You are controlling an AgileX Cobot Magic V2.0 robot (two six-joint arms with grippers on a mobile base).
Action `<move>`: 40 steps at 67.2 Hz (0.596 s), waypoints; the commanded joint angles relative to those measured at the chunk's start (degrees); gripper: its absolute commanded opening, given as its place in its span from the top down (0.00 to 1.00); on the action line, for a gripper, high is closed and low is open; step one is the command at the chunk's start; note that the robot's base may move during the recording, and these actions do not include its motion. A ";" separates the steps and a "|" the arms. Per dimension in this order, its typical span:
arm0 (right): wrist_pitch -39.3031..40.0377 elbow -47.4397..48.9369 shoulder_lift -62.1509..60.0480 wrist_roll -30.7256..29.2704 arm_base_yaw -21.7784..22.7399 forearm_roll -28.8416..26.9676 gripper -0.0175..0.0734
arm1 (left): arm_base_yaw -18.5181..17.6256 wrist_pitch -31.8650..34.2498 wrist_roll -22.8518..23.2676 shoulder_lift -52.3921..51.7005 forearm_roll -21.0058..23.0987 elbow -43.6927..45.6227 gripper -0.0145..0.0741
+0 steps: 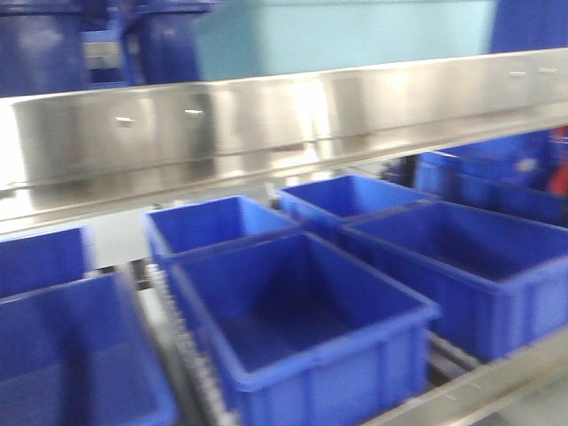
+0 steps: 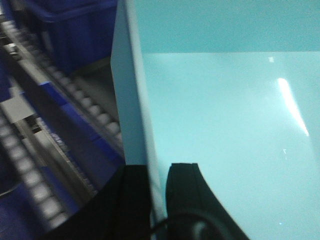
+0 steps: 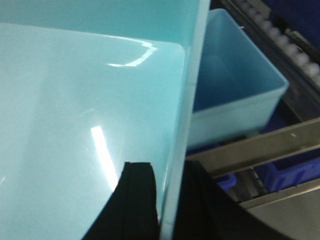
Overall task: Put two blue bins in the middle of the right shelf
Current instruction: 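Back the base away from the shelf holding the teal bin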
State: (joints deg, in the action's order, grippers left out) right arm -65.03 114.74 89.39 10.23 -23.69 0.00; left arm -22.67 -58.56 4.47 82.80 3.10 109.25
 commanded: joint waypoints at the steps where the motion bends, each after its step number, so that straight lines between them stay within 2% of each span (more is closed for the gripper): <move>1: 1.61 0.68 -0.48 -1.19 0.09 1.34 0.97 | 0.11 2.99 -0.88 -0.88 1.77 0.64 0.96; 40: 1.61 0.68 -0.48 -1.19 0.09 1.34 0.97 | 0.11 2.99 -0.88 -0.88 1.77 0.64 0.96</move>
State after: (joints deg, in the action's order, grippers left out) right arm -65.03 114.74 89.39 10.23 -23.69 0.00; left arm -22.67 -58.44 4.47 82.80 3.10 109.25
